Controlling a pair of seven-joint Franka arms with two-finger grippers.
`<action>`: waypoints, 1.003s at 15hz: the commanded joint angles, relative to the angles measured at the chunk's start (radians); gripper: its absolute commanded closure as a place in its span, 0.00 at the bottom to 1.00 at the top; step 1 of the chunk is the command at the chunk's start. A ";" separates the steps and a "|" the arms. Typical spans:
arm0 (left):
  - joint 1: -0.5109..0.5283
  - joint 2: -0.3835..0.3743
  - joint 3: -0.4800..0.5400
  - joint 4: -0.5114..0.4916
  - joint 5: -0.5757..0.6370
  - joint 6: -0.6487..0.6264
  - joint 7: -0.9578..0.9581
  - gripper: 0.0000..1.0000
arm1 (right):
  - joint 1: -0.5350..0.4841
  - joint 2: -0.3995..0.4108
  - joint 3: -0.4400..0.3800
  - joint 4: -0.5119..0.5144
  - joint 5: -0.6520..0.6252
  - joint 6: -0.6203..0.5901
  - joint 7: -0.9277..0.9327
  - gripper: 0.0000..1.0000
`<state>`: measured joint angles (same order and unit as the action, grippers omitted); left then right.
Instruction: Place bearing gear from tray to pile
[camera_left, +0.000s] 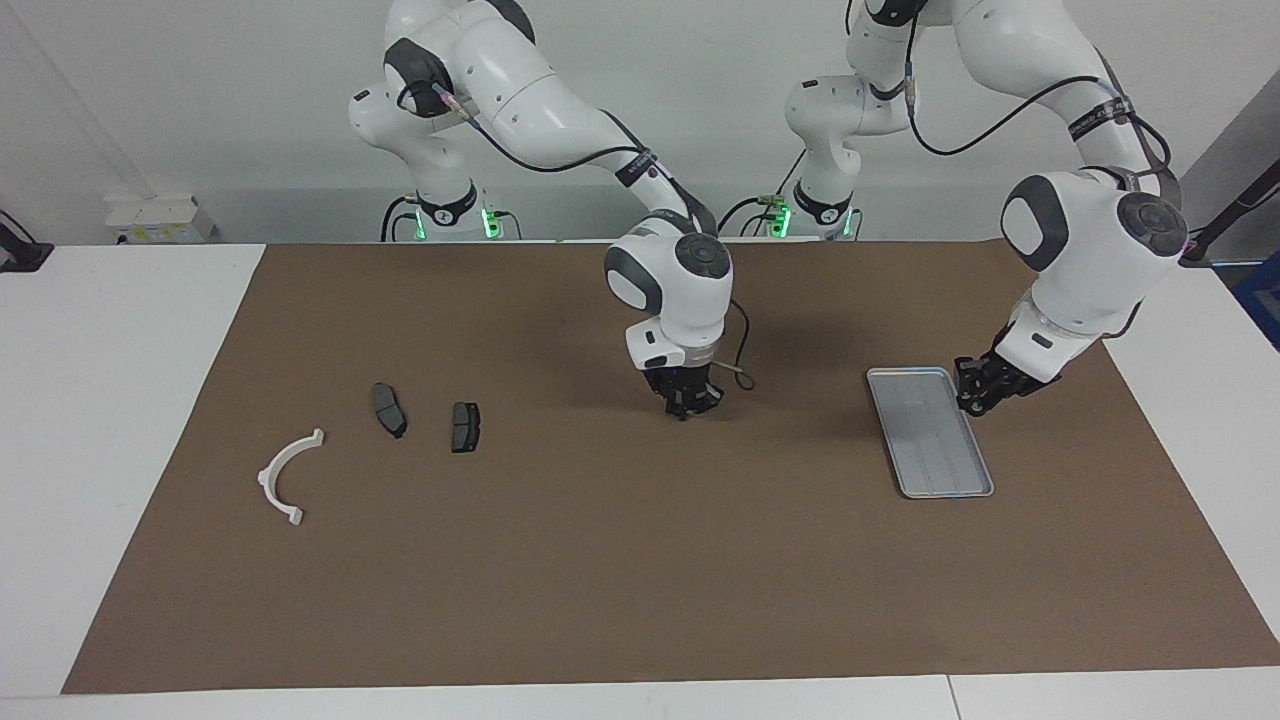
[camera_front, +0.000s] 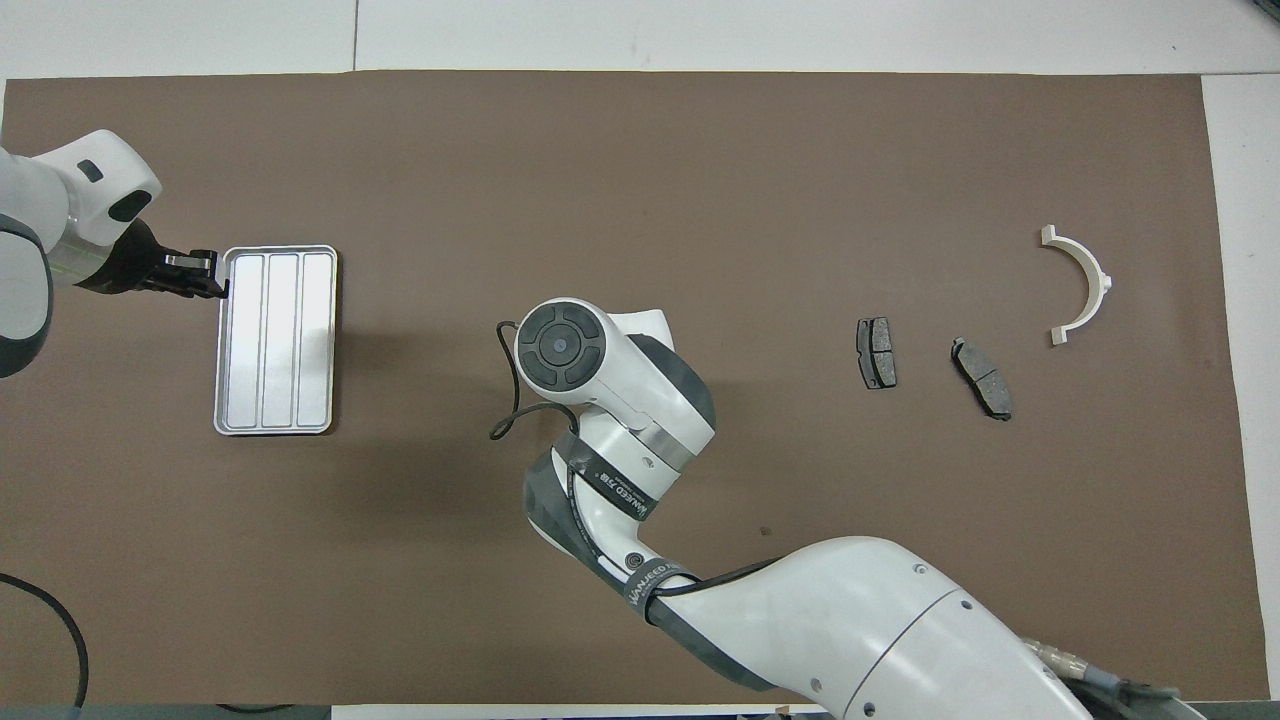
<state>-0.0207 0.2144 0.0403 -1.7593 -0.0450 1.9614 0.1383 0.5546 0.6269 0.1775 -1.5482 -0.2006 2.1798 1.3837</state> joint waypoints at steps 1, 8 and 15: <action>-0.001 -0.015 0.000 -0.037 -0.013 -0.001 -0.006 1.00 | -0.018 0.002 0.010 0.031 0.027 -0.078 -0.078 1.00; -0.112 -0.029 -0.011 -0.094 -0.013 0.085 -0.207 1.00 | -0.272 -0.179 0.031 0.146 0.085 -0.444 -0.603 1.00; -0.579 0.065 -0.007 -0.072 -0.004 0.224 -0.860 1.00 | -0.582 -0.259 0.030 0.145 0.089 -0.503 -1.268 1.00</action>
<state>-0.4984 0.2334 0.0083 -1.8286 -0.0520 2.1190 -0.5918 0.0377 0.3595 0.1870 -1.3726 -0.1280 1.6344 0.2288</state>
